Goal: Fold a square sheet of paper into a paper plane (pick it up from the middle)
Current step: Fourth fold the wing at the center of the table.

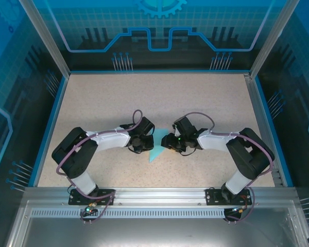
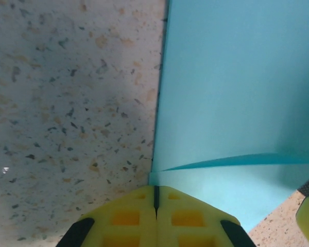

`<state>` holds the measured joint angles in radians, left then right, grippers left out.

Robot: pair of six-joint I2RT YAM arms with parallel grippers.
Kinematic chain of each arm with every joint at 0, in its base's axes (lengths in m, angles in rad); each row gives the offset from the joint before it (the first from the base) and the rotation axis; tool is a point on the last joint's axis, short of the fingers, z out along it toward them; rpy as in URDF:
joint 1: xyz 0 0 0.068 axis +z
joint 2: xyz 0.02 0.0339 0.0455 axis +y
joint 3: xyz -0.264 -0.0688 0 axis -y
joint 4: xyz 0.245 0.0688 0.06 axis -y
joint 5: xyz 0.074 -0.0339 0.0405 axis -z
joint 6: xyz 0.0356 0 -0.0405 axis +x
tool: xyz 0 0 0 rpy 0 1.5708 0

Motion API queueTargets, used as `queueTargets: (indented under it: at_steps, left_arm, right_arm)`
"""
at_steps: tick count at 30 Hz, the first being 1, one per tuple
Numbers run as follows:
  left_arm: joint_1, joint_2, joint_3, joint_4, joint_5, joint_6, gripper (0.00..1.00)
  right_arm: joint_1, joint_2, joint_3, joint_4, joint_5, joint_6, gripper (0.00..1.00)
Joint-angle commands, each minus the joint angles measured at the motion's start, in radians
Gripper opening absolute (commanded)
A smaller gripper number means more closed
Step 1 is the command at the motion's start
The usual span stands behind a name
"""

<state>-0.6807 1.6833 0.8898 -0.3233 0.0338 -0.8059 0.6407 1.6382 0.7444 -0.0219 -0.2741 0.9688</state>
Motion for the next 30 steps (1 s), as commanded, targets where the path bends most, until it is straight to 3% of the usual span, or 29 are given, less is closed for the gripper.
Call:
queueTargets:
  at_steps: [1, 11, 17, 23, 30]
  left_arm:
    - [-0.005, 0.02, 0.025, -0.07, -0.035, 0.002, 0.02]
    - [-0.005, 0.022, 0.023, -0.071, -0.028, 0.008, 0.02]
    - [-0.005, -0.002, 0.024, -0.078, -0.027, 0.017, 0.04]
    - [-0.001, -0.11, 0.033, -0.124, -0.04, 0.049, 0.15]
    - [0.011, -0.311, 0.021, -0.166, -0.091, 0.086, 0.42]
  right_arm:
    - [0.017, 0.026, 0.025, 0.011, -0.016, 0.023, 0.46]
    - [0.027, 0.053, 0.044, 0.043, -0.045, 0.037, 0.34]
    - [0.027, 0.064, 0.042, 0.066, -0.047, 0.068, 0.16]
    - [0.028, -0.013, 0.024, 0.032, 0.045, 0.095, 0.04]
    - [0.049, -0.157, 0.084, -0.159, 0.2, 0.084, 0.01]
